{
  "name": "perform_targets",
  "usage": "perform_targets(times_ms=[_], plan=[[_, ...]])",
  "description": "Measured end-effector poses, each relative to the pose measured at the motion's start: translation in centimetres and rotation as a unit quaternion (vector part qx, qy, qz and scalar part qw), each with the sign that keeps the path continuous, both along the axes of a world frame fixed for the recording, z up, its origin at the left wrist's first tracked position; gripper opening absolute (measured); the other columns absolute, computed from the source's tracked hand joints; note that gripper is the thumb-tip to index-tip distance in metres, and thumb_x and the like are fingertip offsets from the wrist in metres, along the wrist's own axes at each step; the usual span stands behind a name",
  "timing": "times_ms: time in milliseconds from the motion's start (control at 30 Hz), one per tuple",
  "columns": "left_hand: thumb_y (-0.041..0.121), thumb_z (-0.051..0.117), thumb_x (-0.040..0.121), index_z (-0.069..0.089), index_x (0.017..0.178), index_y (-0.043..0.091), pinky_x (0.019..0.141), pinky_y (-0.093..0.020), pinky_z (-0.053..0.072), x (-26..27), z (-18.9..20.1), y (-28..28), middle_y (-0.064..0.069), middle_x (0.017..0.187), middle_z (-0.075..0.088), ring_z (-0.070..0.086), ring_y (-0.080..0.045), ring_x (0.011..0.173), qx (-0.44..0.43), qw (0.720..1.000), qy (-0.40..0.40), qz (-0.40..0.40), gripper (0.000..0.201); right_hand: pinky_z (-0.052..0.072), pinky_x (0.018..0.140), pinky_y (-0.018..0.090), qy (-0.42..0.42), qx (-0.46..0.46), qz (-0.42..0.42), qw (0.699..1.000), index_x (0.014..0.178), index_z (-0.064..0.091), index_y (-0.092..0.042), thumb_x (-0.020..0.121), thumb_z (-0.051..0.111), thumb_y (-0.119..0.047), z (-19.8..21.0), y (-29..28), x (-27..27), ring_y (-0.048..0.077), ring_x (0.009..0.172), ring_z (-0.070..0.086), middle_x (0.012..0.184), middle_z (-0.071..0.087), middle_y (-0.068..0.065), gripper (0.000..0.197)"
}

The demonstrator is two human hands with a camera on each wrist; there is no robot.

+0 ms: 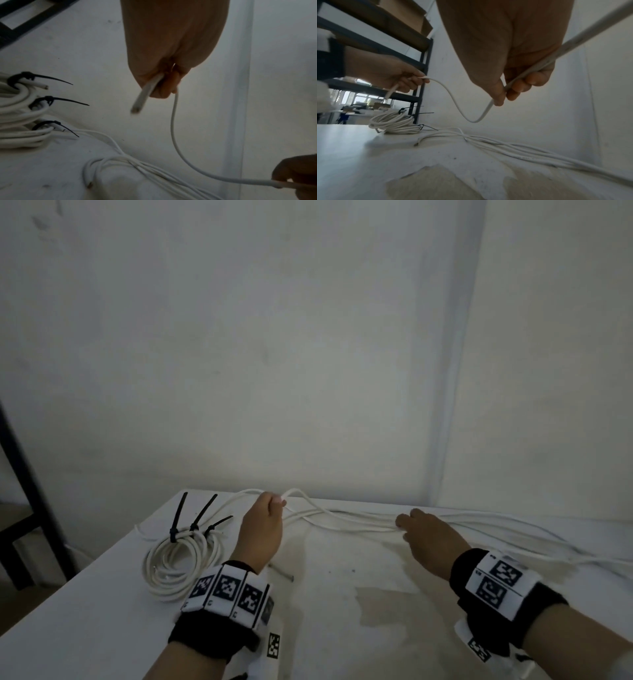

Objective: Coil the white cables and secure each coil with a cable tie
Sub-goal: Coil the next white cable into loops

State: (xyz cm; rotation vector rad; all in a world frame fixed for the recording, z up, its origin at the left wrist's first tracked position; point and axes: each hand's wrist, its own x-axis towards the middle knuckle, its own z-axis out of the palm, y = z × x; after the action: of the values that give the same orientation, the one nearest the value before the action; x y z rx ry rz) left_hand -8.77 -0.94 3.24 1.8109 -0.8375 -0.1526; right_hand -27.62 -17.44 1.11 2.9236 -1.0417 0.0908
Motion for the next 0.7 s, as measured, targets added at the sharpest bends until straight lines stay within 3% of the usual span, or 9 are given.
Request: perform_targets(times_ms=[67, 133, 167, 233, 367, 467, 533, 600, 700], plan=[[0.011, 0.034, 0.097, 0.048, 0.076, 0.014, 0.055, -0.029, 0.031, -0.7, -0.1, 0.7, -0.002, 0.072, 0.047, 0.038, -0.016, 0.057, -0.015, 0.999, 0.041, -0.016, 0.025, 0.029, 0.065, 0.027, -0.010, -0.089, 0.032, 0.995, 0.119, 0.051, -0.015, 0.090, 0.049, -0.006, 0.5, 1.2, -1.5, 0.024, 0.095, 0.056, 0.112, 0.052, 0.010, 0.030], [0.010, 0.034, 0.096, 0.048, 0.075, 0.014, 0.053, -0.028, 0.029, -1.5, -0.2, 1.4, -0.003, 0.070, 0.046, 0.036, -0.015, 0.056, -0.014, 0.998, 0.062, -0.019, 0.026, 0.024, 0.048, 0.025, -0.033, -0.178, 0.063, 0.982, 0.082, 0.069, -0.017, 0.059, 0.084, -0.012, 1.1, 2.2, -2.9, 0.021, 0.053, 0.059, 0.074, 0.060, 0.007, 0.028], [0.011, 0.034, 0.096, 0.051, 0.077, 0.014, 0.052, -0.028, 0.028, -1.9, -0.1, 1.7, -0.003, 0.068, 0.045, 0.036, -0.015, 0.056, -0.009, 0.998, 0.060, -0.022, 0.026, 0.019, 0.042, 0.022, -0.046, -0.197, 0.072, 0.977, 0.064, 0.068, -0.019, 0.040, 0.091, -0.014, 1.2, 2.6, -3.8, 0.017, 0.037, 0.051, 0.057, 0.056, 0.002, 0.034], [0.013, 0.035, 0.097, 0.056, 0.083, 0.015, 0.053, -0.027, 0.028, -3.0, 0.0, 2.1, -0.002, 0.066, 0.043, 0.036, -0.015, 0.056, -0.008, 0.999, 0.037, -0.033, 0.025, 0.018, 0.037, 0.020, -0.052, -0.201, 0.084, 0.975, 0.052, 0.064, -0.021, 0.030, 0.093, -0.018, 1.0, 2.7, -5.1, 0.016, 0.030, 0.045, 0.048, 0.051, 0.000, 0.037], [0.016, 0.038, 0.098, 0.059, 0.080, 0.018, 0.053, -0.027, 0.027, -5.1, 0.5, 1.8, -0.002, 0.063, 0.039, 0.034, -0.015, 0.055, -0.016, 0.997, -0.003, -0.074, 0.027, 0.033, 0.040, 0.017, -0.021, -0.219, 0.149, 0.964, 0.056, 0.059, -0.019, 0.041, 0.091, -0.024, 1.5, 4.4, -7.7, 0.013, 0.037, 0.049, 0.052, 0.053, -0.004, 0.035], [0.013, 0.038, 0.097, 0.060, 0.079, 0.023, 0.051, -0.023, 0.027, -6.7, 0.9, 1.2, -0.001, 0.064, 0.039, 0.032, -0.014, 0.053, -0.009, 0.994, -0.012, -0.112, 0.030, 0.030, 0.051, 0.023, -0.058, -0.260, 0.215, 0.939, 0.067, 0.058, -0.021, 0.055, 0.083, -0.020, 2.1, 5.3, -9.7, 0.013, 0.045, 0.048, 0.060, 0.053, -0.005, 0.028], [0.012, 0.039, 0.097, 0.062, 0.082, 0.019, 0.048, -0.017, 0.028, -7.9, 1.1, 0.9, 0.001, 0.064, 0.041, 0.034, -0.010, 0.052, 0.001, 0.990, -0.019, -0.137, 0.028, 0.021, 0.059, 0.025, -0.103, -0.289, 0.257, 0.917, 0.076, 0.049, -0.023, 0.071, 0.066, -0.016, 2.5, 5.6, -10.5, 0.014, 0.052, 0.046, 0.064, 0.052, -0.006, 0.019], [0.012, 0.040, 0.096, 0.063, 0.082, 0.017, 0.047, -0.015, 0.031, -9.3, 1.1, 0.5, 0.003, 0.064, 0.042, 0.036, -0.006, 0.051, 0.011, 0.986, -0.028, -0.162, 0.028, 0.018, 0.059, 0.026, -0.122, -0.294, 0.275, 0.907, 0.078, 0.045, -0.025, 0.076, 0.050, -0.016, 3.1, 5.9, -11.1, 0.014, 0.055, 0.044, 0.066, 0.050, -0.007, 0.010], [0.012, 0.043, 0.095, 0.065, 0.077, 0.018, 0.048, -0.014, 0.030, -11.5, 1.3, 0.0, 0.004, 0.061, 0.044, 0.039, -0.001, 0.046, 0.016, 0.980, -0.029, -0.195, 0.029, 0.021, 0.059, 0.026, -0.176, -0.251, 0.278, 0.910, 0.073, 0.057, -0.025, 0.081, 0.048, -0.022, 3.8, 6.3, -11.5, 0.012, 0.055, 0.044, 0.066, 0.051, -0.008, 0.013]])
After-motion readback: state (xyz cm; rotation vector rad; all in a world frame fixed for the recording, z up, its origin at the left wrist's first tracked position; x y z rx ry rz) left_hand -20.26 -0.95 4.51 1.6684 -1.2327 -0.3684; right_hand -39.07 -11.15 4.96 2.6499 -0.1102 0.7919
